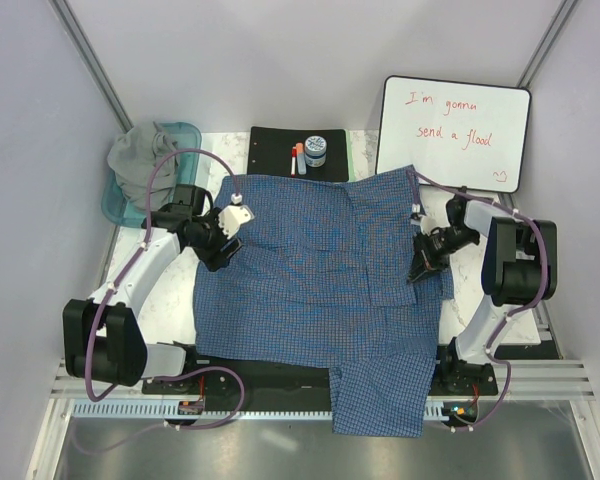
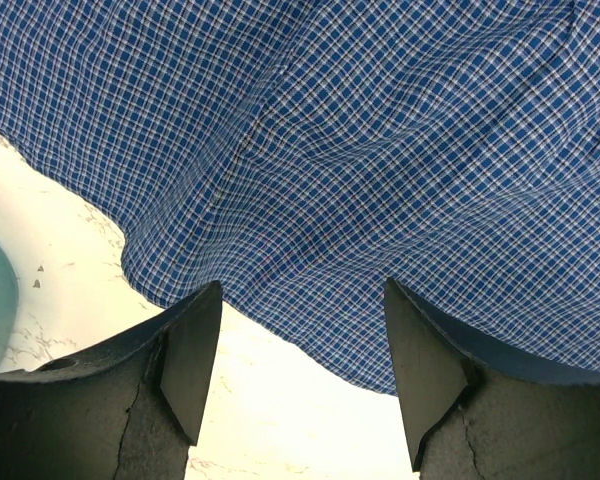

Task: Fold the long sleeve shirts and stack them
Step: Fold the shirt

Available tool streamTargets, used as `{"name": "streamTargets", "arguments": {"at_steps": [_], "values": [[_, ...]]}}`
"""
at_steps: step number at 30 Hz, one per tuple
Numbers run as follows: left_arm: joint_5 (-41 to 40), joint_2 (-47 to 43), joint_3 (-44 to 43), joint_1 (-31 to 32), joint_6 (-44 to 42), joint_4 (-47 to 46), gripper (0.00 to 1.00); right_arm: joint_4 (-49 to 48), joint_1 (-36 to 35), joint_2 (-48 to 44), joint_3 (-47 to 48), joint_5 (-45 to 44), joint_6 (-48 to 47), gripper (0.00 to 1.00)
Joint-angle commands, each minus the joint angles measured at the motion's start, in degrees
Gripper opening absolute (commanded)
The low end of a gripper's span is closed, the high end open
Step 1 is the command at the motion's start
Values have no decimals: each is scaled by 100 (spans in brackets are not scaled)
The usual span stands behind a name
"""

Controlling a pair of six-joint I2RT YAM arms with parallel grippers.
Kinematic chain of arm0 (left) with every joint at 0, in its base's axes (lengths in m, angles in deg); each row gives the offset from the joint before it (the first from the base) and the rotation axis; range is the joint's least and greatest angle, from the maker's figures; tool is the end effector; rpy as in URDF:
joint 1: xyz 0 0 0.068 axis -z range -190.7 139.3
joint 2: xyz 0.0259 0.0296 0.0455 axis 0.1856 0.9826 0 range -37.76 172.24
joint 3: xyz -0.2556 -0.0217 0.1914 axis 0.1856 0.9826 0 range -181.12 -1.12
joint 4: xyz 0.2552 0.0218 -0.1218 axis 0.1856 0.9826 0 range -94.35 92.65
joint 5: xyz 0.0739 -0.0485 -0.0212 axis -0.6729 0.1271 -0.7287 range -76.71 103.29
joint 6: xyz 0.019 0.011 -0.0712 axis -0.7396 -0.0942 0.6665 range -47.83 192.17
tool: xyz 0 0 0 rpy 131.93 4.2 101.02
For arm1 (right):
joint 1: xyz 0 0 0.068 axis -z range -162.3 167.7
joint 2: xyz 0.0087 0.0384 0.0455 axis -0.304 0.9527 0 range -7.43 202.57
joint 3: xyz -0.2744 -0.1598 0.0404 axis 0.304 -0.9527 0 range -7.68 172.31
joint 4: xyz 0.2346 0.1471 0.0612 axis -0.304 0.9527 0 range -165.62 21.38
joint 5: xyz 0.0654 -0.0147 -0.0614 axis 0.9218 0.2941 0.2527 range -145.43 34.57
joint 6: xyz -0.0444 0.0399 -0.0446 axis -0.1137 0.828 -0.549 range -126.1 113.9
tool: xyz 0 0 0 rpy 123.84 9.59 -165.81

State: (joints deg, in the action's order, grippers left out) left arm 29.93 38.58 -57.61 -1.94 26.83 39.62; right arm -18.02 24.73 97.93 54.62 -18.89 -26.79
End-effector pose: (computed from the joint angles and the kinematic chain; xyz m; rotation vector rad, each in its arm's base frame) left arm 0.2721 -0.0601 0.2624 1.2682 2.2879 -0.1721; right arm 0.3191 -0.0018 0.1533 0.2606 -2.9400 -1.0113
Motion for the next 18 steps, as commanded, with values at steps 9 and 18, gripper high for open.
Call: {"name": "streamTargets", "arguments": {"at_steps": [9,18], "values": [[59,1364,-1905,-462,851,-1240,67,585,194,-1175,1591,1830,63,0],[427,3790,-4235,-603,-62,-1821,61,103,194,-1070,2980,2200,1066,0]]}}
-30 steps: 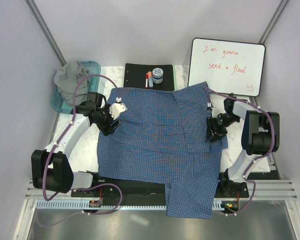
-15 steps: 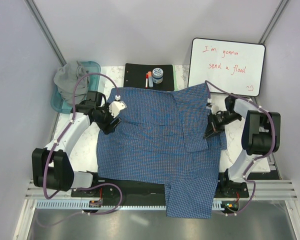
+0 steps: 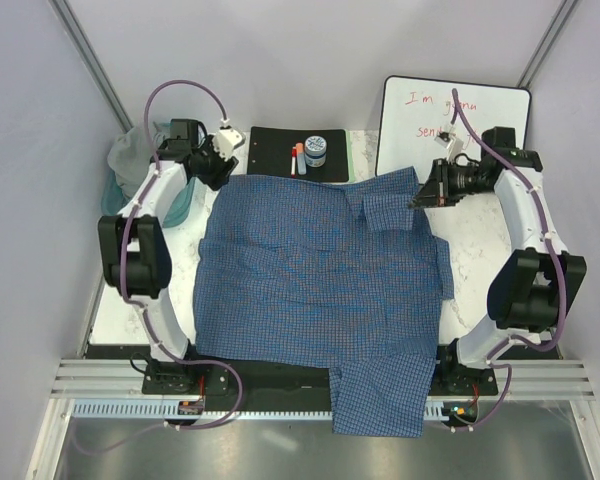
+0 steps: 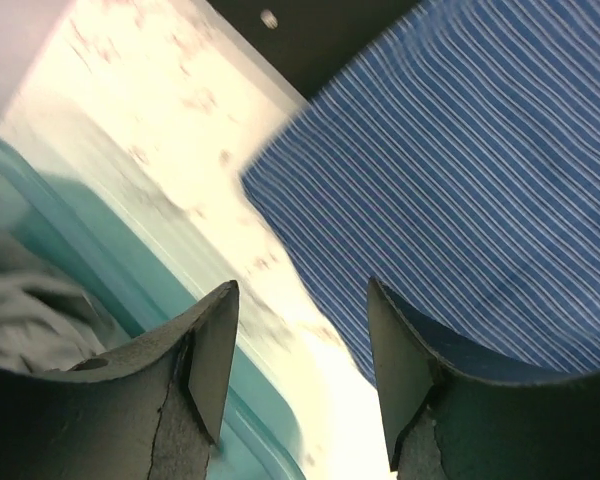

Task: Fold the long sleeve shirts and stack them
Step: Fold the shirt

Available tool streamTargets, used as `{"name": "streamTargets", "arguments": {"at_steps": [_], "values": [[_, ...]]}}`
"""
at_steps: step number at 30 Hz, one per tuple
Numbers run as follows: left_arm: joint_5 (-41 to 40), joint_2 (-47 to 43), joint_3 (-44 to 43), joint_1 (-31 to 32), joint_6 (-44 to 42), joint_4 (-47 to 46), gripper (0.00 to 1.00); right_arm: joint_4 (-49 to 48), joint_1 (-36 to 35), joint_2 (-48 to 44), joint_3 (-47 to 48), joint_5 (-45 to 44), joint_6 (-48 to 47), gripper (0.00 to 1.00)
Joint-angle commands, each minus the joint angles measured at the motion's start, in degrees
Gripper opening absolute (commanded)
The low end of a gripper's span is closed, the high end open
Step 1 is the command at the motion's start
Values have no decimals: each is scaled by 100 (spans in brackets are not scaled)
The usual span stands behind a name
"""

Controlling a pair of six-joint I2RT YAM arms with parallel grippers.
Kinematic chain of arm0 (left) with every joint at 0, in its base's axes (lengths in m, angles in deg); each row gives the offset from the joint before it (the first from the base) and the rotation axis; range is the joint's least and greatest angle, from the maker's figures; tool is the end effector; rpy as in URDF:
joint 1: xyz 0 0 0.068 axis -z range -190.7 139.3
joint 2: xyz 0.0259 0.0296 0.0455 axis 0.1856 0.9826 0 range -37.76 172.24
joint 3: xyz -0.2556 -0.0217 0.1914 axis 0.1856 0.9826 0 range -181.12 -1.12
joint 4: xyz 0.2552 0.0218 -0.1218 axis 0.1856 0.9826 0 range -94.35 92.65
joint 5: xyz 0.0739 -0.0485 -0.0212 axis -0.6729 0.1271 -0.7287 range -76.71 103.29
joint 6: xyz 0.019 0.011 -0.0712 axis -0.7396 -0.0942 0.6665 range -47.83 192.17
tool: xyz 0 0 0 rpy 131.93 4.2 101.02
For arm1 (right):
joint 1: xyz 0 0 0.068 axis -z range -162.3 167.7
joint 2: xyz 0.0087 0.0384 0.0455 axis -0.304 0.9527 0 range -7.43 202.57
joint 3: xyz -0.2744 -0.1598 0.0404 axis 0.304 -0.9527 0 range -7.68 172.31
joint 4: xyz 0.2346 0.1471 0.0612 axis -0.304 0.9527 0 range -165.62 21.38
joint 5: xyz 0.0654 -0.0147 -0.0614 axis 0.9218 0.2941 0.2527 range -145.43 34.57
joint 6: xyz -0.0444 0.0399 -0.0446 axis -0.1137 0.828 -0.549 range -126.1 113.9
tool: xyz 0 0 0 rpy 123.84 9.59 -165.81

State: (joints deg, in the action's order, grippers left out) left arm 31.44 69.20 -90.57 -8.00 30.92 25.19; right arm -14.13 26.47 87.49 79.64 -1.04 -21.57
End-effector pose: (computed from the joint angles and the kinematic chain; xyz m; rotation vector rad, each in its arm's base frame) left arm 0.4747 -0.0419 0.2913 1.0102 2.1110 -0.0487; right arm 0.3638 -0.0046 0.3458 -0.3641 2.3616 1.1027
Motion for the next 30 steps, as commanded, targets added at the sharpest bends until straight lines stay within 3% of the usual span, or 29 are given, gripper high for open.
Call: {"name": "streamTargets", "arguments": {"at_steps": [1,9,22,30], "values": [[277,887,-1117,3,-628,-379,61,-418,10,-17,600,432,649,0],[444,2099,-1900,3,-1490,-528,61,-735,19,141,1005,511,1186,0],[408,2918,-2252,3,-2369,-572,55,-920,10,326,1576,608,1703,0],[557,2884,-2217,11,-2791,-283,18,-1191,10,388,1945,748,2064,0]]}}
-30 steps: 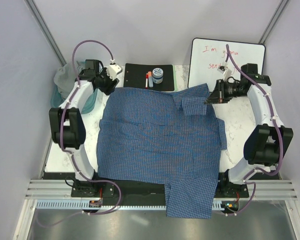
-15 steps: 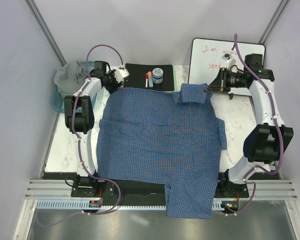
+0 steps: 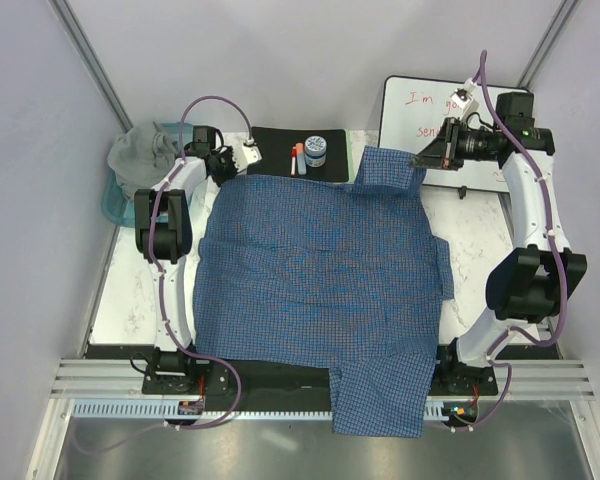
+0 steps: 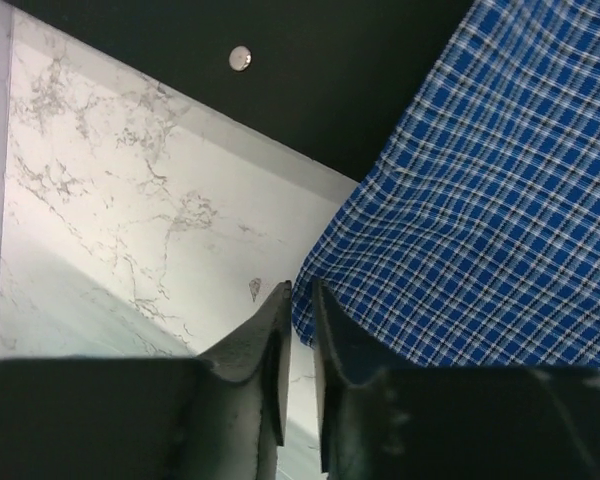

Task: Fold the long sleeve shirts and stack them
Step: Fold the shirt

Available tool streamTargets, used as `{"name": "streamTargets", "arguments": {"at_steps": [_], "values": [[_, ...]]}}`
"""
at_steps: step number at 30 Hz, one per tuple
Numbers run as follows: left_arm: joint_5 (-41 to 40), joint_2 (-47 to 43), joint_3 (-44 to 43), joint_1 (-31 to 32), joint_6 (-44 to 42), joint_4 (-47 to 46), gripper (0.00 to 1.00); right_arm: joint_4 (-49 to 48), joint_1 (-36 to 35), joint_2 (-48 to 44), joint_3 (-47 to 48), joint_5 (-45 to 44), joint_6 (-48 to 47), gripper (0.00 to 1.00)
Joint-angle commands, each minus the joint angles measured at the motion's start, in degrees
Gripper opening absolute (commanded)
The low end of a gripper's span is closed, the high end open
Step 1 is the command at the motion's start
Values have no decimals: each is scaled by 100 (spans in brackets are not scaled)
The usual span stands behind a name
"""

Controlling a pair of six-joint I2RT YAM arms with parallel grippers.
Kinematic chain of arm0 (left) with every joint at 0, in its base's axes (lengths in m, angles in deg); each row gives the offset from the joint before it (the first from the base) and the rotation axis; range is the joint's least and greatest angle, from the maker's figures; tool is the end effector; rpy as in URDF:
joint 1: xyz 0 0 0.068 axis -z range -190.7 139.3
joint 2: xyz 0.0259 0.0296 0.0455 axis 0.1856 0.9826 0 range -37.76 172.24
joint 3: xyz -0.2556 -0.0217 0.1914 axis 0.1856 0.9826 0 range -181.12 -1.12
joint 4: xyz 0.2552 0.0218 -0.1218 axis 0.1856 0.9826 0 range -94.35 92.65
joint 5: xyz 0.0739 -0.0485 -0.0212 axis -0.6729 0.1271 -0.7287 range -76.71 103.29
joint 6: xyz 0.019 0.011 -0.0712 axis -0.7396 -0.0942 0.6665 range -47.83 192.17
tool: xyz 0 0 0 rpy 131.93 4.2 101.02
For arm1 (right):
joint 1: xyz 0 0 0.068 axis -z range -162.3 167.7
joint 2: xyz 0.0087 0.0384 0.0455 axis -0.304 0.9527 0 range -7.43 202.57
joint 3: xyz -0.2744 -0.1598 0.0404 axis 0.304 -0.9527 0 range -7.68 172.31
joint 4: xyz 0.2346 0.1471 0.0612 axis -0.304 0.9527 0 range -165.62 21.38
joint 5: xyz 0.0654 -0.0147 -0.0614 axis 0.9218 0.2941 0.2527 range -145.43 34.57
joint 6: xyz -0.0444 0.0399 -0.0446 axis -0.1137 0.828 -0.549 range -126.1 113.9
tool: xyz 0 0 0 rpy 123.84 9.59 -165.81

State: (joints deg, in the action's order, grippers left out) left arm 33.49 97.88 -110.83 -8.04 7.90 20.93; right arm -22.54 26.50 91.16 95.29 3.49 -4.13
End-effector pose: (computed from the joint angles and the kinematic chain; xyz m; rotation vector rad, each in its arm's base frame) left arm 0.5926 -0.0492 0.1652 1.4415 1.9090 0.0653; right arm 0.4034 -0.0082 0.4231 -0.2511 2.1600 1.1513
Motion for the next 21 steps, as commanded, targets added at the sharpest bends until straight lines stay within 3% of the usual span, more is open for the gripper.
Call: {"name": "streamTargets", "arguments": {"at_steps": [1,4,11,14,15,21], "values": [[396,-45,-174,16,-499,205,14,-394,8,20,416,305,364,0],[606,-300,-16,7,-516,223,3,-491,8,3,530,366,452,0],[800,-512,-58,-2,-613,363,2,-536,8,3,486,384,488,0],[844,-398,-252,-11,-499,407,35,-571,17,-6,469,384,505,0],[932,-371,-261,-19,-568,434,53,-579,8,-15,469,393,505,0],[1091,-46,-568,-19,-771,610,58,-579,8,29,486,410,514,0]]}}
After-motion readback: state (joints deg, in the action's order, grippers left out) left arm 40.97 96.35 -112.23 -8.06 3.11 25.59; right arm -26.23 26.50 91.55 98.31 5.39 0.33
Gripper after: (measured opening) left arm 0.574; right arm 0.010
